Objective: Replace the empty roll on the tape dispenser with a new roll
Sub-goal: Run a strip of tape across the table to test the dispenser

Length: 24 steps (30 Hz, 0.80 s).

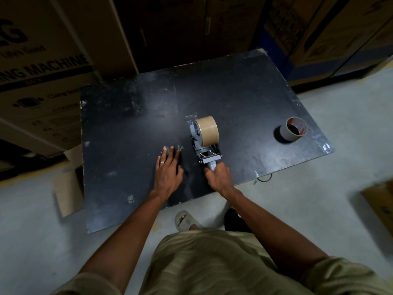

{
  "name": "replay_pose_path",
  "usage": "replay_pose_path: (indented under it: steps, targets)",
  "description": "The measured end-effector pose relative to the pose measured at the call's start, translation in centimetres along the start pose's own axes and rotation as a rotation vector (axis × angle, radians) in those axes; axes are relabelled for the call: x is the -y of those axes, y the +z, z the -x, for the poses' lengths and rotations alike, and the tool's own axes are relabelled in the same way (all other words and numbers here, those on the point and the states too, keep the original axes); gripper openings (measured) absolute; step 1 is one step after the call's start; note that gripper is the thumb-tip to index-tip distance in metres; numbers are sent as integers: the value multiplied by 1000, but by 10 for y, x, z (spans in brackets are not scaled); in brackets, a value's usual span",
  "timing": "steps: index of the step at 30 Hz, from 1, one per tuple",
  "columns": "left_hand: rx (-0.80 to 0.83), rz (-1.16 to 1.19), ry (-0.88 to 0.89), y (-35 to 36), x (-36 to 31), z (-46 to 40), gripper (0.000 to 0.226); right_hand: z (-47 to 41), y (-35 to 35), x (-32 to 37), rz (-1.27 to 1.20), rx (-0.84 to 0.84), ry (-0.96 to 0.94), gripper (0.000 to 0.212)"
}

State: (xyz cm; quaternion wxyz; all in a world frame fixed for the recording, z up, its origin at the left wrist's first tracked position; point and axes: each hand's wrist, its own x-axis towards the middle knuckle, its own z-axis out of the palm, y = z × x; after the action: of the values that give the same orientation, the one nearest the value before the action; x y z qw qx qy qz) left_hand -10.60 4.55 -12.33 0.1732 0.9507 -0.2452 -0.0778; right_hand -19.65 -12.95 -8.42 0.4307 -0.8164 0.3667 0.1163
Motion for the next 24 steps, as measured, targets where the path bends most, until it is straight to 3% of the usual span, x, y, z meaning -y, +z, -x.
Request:
replay_pose_path:
  steps: [5, 24]
  targets:
    - [-8, -10, -12, 1, -1, 2, 65, 15, -6, 5, 22, -6, -20, 40]
    - [16, -50, -17, 4, -5, 5, 66, 22, -1, -23, -2, -25, -67, 41]
